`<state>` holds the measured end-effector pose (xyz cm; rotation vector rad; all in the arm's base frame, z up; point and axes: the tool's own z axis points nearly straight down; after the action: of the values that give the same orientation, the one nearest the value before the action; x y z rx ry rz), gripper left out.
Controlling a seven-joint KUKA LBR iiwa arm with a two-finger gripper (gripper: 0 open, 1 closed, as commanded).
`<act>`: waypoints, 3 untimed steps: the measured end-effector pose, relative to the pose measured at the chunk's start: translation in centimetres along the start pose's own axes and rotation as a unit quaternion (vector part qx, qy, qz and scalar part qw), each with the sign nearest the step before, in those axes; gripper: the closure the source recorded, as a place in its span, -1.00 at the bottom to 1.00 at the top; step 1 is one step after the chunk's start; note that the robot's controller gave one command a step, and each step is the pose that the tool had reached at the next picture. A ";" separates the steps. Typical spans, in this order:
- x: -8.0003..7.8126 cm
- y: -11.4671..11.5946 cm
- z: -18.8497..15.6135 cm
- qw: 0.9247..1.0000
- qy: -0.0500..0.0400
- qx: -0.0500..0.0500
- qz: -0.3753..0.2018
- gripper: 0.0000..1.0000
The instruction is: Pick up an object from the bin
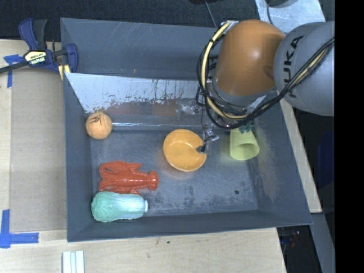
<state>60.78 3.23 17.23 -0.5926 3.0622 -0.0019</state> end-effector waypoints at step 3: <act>-1.2 1.6 9.0 1.000 -0.001 0.000 -0.014 1.00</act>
Offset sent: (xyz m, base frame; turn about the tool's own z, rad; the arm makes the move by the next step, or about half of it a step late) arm 0.0154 0.0084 -0.0331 -0.1161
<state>61.52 5.23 8.29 -0.6363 3.0509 -0.0016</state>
